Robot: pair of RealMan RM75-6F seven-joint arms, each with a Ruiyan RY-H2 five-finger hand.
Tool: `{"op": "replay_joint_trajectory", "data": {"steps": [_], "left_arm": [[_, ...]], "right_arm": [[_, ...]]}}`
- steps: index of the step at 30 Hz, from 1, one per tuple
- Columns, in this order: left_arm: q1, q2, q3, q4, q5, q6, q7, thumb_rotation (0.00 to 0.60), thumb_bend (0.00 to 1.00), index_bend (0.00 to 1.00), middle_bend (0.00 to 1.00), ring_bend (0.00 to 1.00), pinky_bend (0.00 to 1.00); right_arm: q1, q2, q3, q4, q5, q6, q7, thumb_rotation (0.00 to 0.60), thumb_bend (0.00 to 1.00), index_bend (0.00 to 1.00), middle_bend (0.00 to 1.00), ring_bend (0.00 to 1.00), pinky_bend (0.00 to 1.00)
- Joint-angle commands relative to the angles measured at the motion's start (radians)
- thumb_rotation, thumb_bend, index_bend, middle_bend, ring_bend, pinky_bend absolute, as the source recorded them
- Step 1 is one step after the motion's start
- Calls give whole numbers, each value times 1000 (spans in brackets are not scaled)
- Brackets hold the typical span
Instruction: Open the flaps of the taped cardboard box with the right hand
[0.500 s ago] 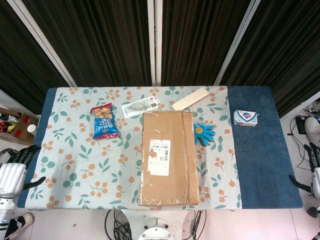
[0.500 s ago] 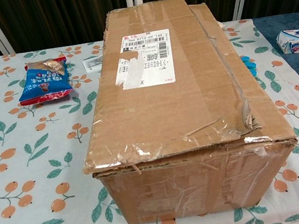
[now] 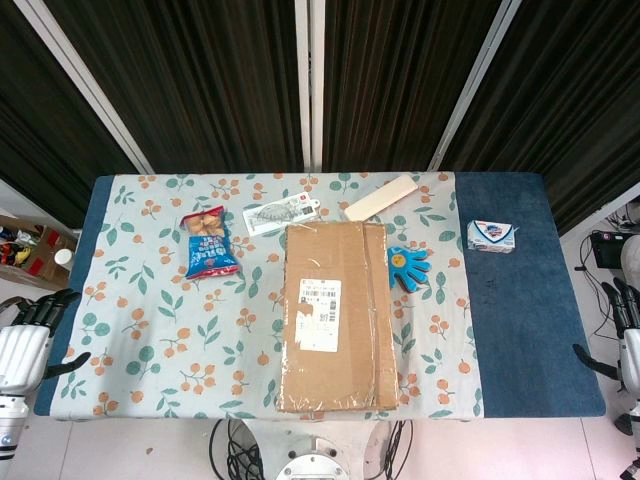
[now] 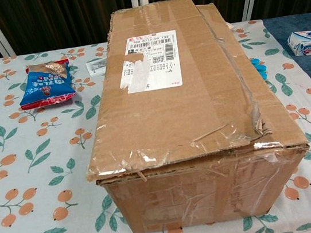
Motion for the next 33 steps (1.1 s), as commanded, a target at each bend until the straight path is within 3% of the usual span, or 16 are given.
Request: {"op": "replay_joint_trajectory", "data": {"steps": [1, 5, 11, 18, 23, 33], "left_arm": [[2, -1, 3, 0, 3, 2, -3, 600, 0, 155, 155, 164, 269], [8, -3, 8, 6, 1, 4, -12, 600, 0, 155, 155, 164, 269], [17, -5, 12, 20, -7, 5, -23, 600, 0, 155, 155, 164, 269], [26, -21, 25, 44, -10, -3, -39, 600, 0, 155, 155, 164, 269], [32, -19, 23, 48, -12, 4, -50, 600, 0, 155, 155, 165, 269], [33, -14, 21, 47, -10, 7, -48, 600, 0, 155, 155, 165, 269]], "right_arm": [[29, 32, 13, -68, -45, 24, -40, 600, 80, 0, 0, 0, 0], [87, 78, 30, -200, -115, 21, -127, 600, 83, 0, 0, 0, 0], [208, 126, 56, -448, -224, -70, -352, 600, 82, 0, 0, 0, 0], [351, 95, 99, -650, -218, -255, -575, 600, 77, 0, 0, 0, 0], [434, 56, 112, -677, -170, -372, -640, 600, 57, 0, 0, 0, 0], [477, 2, 74, -647, -127, -429, -704, 600, 54, 0, 0, 0, 0]]}}
